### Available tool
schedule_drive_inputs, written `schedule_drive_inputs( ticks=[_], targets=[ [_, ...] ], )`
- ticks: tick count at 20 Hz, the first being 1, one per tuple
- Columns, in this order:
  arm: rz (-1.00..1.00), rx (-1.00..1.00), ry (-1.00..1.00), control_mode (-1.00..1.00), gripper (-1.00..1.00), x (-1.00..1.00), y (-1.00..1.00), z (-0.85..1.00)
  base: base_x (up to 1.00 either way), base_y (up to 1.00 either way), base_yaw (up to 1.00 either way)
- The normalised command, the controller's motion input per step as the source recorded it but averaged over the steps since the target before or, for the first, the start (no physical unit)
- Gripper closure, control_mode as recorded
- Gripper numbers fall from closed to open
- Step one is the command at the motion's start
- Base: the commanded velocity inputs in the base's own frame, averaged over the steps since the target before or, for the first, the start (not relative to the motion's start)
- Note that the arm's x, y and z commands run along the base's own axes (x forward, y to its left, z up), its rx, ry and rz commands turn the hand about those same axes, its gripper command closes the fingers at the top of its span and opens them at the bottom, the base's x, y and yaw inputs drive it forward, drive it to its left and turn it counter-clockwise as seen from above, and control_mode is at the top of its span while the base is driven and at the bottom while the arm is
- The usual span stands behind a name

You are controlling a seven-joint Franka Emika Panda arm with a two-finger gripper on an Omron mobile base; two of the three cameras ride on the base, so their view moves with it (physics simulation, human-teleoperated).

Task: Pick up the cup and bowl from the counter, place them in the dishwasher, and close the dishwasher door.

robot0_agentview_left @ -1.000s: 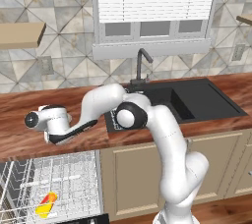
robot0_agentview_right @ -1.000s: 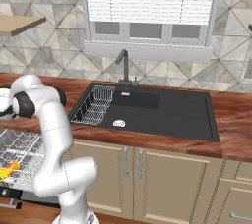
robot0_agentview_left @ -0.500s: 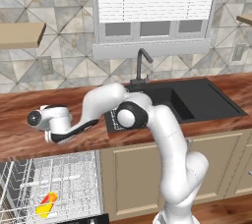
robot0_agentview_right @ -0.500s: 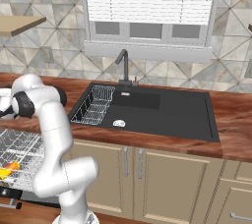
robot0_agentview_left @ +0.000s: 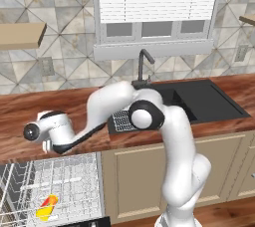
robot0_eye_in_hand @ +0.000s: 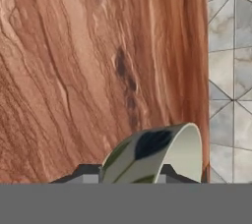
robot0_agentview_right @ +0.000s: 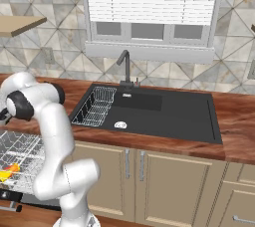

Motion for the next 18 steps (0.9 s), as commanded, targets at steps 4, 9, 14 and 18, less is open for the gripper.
schedule_drive_inputs(
  ticks=[4, 9, 14, 18],
  targets=[
    [0.00, 0.00, -0.12, -1.00, 1.00, -0.91, -0.02, 0.28, 0.00, 0.00, 0.00],
    [0.00, 0.01, -0.09, -1.00, 1.00, -0.79, -0.09, 0.03, 0.00, 0.00, 0.00],
    [0.00, 0.06, -0.07, -1.00, 1.00, -0.87, -0.09, 0.00, 0.00, 0.00, 0.00],
    [0.00, 0.08, -0.02, -1.00, 1.00, -0.82, -0.12, 0.00, 0.00, 0.00, 0.00]
  ],
)
